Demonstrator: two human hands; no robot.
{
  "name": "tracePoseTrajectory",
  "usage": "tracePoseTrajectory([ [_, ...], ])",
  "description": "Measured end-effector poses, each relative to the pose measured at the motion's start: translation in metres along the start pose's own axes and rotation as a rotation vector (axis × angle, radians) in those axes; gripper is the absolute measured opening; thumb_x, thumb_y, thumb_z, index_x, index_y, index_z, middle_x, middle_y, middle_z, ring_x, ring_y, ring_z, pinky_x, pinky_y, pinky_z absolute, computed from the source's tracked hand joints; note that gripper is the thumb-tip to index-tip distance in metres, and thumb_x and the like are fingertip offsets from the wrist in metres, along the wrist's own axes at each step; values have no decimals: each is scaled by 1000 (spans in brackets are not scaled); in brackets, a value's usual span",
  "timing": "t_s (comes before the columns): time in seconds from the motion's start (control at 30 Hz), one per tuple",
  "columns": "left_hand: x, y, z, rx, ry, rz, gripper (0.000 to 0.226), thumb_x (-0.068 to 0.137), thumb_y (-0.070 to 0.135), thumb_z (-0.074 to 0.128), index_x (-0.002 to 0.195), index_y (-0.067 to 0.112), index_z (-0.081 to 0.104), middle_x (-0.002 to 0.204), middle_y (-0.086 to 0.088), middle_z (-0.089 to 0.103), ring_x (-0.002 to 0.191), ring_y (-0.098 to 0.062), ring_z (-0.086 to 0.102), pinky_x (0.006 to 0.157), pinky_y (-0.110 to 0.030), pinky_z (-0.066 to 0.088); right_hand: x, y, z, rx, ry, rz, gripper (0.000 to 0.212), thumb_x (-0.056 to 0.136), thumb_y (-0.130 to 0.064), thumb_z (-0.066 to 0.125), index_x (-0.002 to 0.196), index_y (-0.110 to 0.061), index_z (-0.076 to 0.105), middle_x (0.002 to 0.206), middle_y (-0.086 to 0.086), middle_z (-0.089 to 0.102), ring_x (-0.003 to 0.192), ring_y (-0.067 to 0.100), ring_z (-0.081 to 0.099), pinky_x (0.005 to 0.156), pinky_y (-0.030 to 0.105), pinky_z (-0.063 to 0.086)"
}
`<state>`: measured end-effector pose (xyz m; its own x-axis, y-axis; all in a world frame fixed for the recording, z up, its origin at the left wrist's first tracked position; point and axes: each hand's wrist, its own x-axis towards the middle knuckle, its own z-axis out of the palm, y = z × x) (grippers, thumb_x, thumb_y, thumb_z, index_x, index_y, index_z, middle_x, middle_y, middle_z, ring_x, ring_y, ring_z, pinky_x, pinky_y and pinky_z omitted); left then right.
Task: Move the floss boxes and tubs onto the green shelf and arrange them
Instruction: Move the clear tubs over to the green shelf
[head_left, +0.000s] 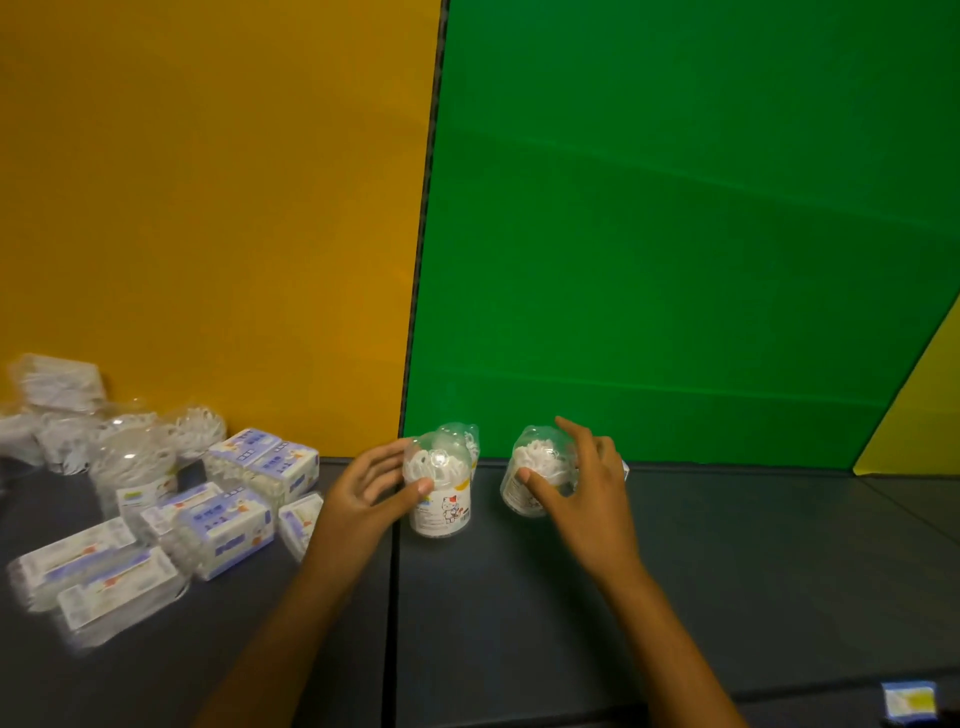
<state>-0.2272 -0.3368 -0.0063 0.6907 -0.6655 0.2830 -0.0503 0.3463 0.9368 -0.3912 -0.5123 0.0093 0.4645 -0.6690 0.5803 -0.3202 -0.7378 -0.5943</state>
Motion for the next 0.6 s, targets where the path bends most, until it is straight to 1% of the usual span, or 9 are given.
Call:
tracePoseTrajectory([
  [0.1, 9, -17, 5, 3, 21, -46, 48, 73, 8, 75, 117, 25, 61, 112, 11, 70, 106, -5, 64, 78, -17, 54, 10, 18, 18, 21, 3, -10, 69, 80, -41, 77, 139, -32, 43, 120, -9, 43, 115, 7, 42, 95, 26, 40],
  [0.2, 12, -23, 11, 16, 15, -67, 47, 74, 3, 73, 114, 24, 60, 107, 13, 71, 103, -5, 65, 74, -17, 54, 21, 33, 38, 33, -3, -9, 69, 80, -41, 77, 137, -27, 42, 123, -7, 46, 117, 6, 40, 98, 25, 37],
  [0.33, 16, -29, 16, 6, 28, -98, 52, 65, 7, 74, 113, 21, 59, 106, 9, 72, 102, -8, 67, 73, -19, 55, 36, 54, 61, 77, -29, -6, 69, 79, -35, 79, 136, -20, 43, 126, -3, 47, 120, 13, 42, 103, 33, 39],
  [0.43, 14, -30, 18, 30, 36, -93, 54, 65, 9, 73, 116, 16, 59, 110, 5, 71, 105, -10, 66, 75, -19, 55, 42, 66, 70, 71, -32, -15, 68, 80, -38, 78, 136, -20, 43, 126, -2, 47, 120, 15, 43, 102, 37, 40],
  [0.5, 13, -30, 20, 59, 53, -80, 53, 68, 10, 75, 118, 16, 59, 113, 4, 70, 107, -10, 65, 77, -19, 55, 48, 71, 73, 62, -45, -32, 68, 80, -41, 77, 136, -20, 43, 126, -1, 48, 119, 16, 43, 100, 35, 40],
  [0.6, 14, -33, 26, 85, 75, -54, 53, 70, 12, 81, 118, 17, 60, 113, 4, 70, 106, -10, 65, 78, -20, 54, 56, 75, 79, 55, -72, -69, 69, 80, -43, 76, 136, -16, 45, 125, 2, 49, 118, 16, 43, 95, 27, 35],
])
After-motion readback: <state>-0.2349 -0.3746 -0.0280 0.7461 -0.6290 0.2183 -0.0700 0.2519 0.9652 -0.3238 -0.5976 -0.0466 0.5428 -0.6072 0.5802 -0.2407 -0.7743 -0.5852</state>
